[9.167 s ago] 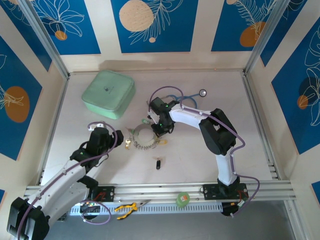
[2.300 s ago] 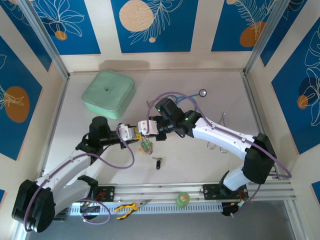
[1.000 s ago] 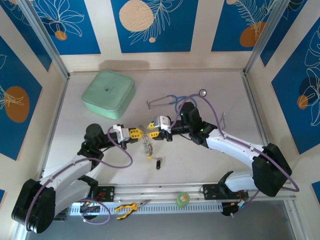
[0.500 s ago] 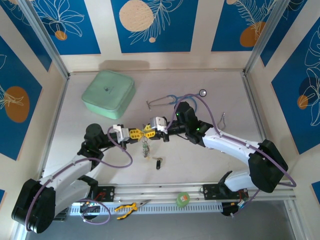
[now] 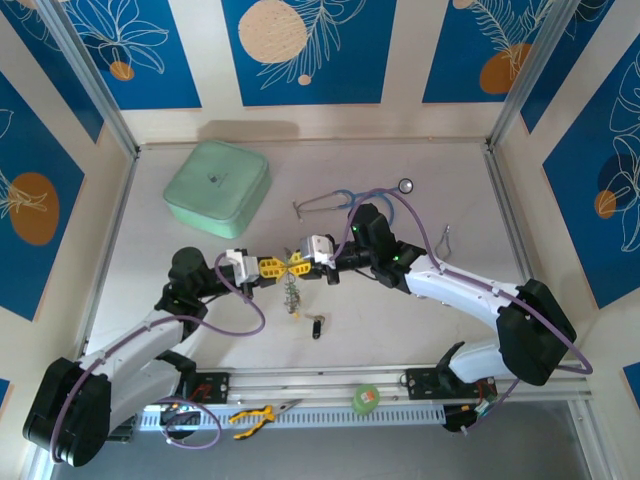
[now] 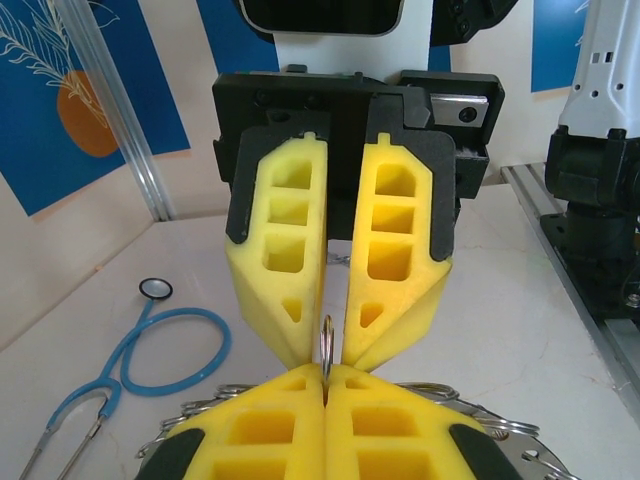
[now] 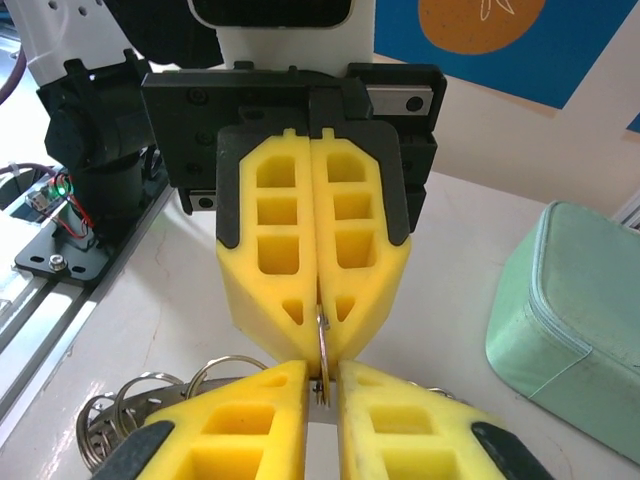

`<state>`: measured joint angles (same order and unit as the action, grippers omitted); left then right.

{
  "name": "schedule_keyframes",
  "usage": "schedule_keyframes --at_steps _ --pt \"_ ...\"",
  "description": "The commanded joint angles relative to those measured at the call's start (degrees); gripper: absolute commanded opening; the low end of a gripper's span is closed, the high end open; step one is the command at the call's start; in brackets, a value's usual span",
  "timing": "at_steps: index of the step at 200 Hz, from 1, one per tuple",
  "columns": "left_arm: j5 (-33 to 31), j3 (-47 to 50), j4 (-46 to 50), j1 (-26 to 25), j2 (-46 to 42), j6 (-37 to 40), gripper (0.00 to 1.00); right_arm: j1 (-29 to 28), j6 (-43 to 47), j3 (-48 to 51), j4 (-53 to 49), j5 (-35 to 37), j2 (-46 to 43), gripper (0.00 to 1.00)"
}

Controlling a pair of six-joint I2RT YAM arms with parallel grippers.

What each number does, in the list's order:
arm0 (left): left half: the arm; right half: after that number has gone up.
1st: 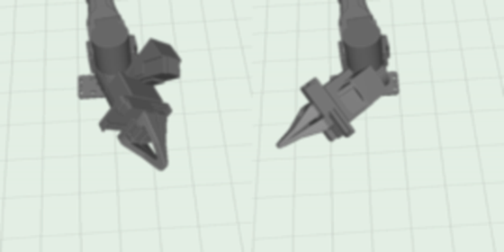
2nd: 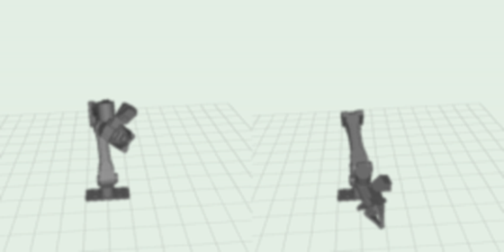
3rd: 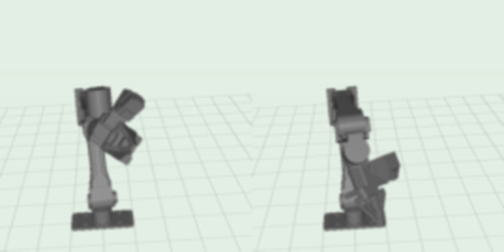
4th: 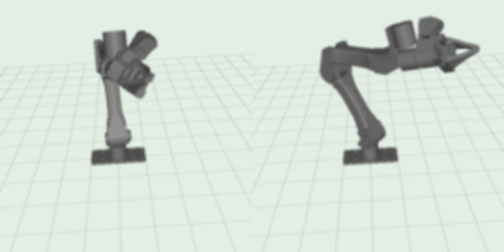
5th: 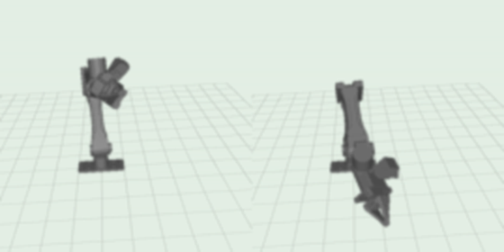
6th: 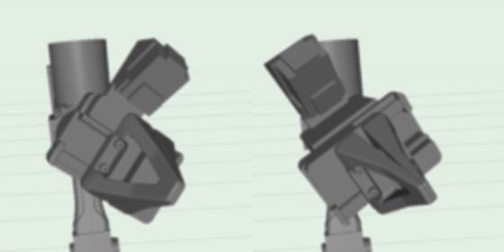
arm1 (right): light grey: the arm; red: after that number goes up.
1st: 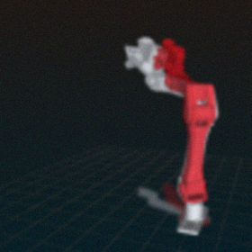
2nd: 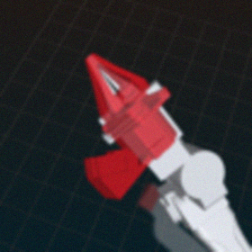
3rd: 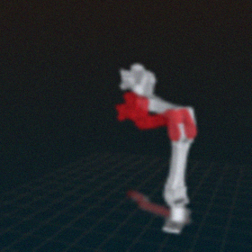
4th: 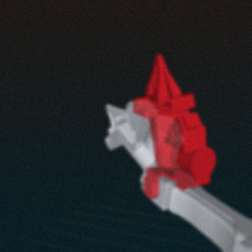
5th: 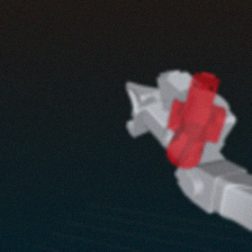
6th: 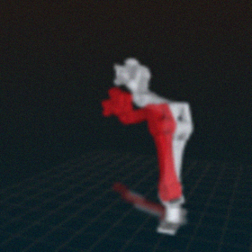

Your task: Put the keys on the keyring

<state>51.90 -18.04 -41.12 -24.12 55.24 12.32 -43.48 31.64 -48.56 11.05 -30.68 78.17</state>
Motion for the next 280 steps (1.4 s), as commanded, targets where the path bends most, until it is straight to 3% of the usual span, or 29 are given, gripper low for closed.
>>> schedule_keyframes --at_steps 1,18,31,45,77,111,138,161,166,179,189,209,258,280 --pt "1.73 -0.59 -3.28 -0.58 -0.71 0.32 0.00 0.02 0.62 -1.33 -1.46 0.17 0.25 0.00" --pt "-0.11 -0.59 -2.05 -0.60 -1.21 1.35 0.00 0.07 0.83 -1.95 -2.19 0.06 0.19 0.00" --pt "-2.01 -0.79 0.60 -0.66 -2.09 3.09 0.12 -0.03 1.38 -2.86 -3.98 0.11 -0.05 0.00" --pt "-3.11 -2.07 6.60 -0.75 -3.24 6.21 0.16 -0.41 3.13 -4.51 -7.80 1.20 -0.13 0.00" --pt "-5.26 -5.09 18.35 -1.67 -5.29 13.11 0.17 -2.16 8.99 -9.18 -18.58 5.51 0.81 0.00" --pt "-6.03 -7.01 23.91 -2.50 -5.50 16.86 0.16 -4.24 12.25 -13.32 -24.66 8.28 2.32 0.00" --pt "-6.26 -7.71 25.83 -2.75 -5.42 18.83 0.00 -5.12 12.65 -14.11 -24.89 8.06 2.29 0.00" --pt "-7.60 -7.67 25.70 -2.86 -6.04 19.92 0.00 -5.44 12.58 -12.99 -23.06 9.09 1.64 0.00" --pt "-8.10 -7.64 25.66 -2.87 -6.31 20.08 0.00 -5.18 11.88 -11.96 -21.44 9.54 1.06 0.04" --pt "-9.75 -7.25 25.39 -3.23 -7.09 21.57 0.00 -3.53 9.37 -8.33 -16.13 8.42 -1.33 0.26" --pt "-11.17 -6.61 24.84 -3.58 -7.96 23.31 0.00 -1.58 6.10 -5.16 -11.53 7.30 -3.45 0.33" --pt "-14.37 -4.79 23.26 -4.63 -9.94 29.16 0.00 2.34 -1.93 -0.11 -6.19 9.11 -7.18 0.35" --pt "-18.60 -4.27 20.45 -5.80 -9.62 39.09 0.00 3.48 -21.45 5.22 -7.97 31.02 -12.08 0.34" --pt "-19.45 -4.23 19.21 -6.23 -8.56 41.12 0.00 3.59 -31.61 3.68 -13.91 39.56 -12.21 0.32"
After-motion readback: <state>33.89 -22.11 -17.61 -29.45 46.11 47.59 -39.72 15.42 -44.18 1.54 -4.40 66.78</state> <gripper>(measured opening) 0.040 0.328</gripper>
